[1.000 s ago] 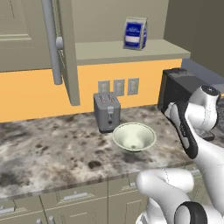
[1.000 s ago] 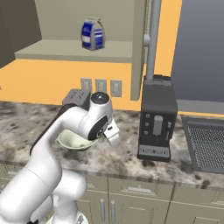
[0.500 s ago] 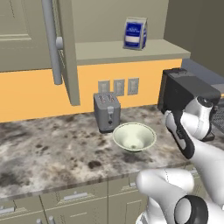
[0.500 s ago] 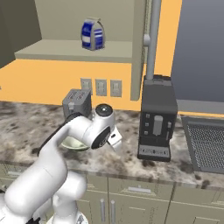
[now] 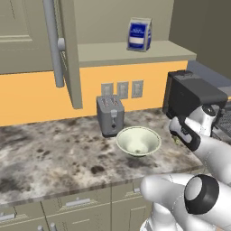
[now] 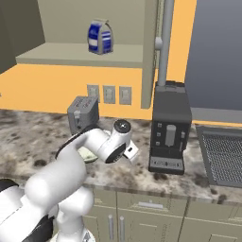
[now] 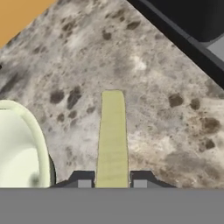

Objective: Pick the egg and butter from the fridge and place them by the bowl for mixing.

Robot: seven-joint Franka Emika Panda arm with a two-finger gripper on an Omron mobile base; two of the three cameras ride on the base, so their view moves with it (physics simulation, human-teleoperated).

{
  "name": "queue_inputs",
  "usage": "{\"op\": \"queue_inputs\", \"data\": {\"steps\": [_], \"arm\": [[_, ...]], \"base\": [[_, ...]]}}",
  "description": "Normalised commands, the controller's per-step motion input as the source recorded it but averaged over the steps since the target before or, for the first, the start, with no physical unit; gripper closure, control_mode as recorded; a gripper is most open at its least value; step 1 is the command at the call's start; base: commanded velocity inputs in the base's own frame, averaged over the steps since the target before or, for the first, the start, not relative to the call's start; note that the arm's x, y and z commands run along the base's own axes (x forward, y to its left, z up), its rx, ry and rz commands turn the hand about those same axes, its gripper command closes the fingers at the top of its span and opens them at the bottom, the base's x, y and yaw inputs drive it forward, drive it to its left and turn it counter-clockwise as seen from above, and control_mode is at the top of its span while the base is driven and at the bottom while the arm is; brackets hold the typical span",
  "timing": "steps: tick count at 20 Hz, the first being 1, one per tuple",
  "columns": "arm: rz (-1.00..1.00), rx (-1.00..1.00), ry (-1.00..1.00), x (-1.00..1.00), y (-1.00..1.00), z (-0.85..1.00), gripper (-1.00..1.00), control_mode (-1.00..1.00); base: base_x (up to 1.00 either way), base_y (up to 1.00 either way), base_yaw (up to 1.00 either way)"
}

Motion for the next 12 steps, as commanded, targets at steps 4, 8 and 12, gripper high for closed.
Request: {"op": "queue_inputs", "data": {"steps": [4,8,12], "arm": [[0.09,0.00,0.01,0.29,-0.02,-0.10,1.00,-1.00],[0.01,0.00,0.02,0.17,0.00,-0.23,1.00,-1.00],[0.01,0.00,0.00,0.16,0.00,-0.30,1.00,-1.00]], "base": [[0.00,0.00,0.00],[0.00,0.00,0.00],[0.00,0.00,0.00]]}}
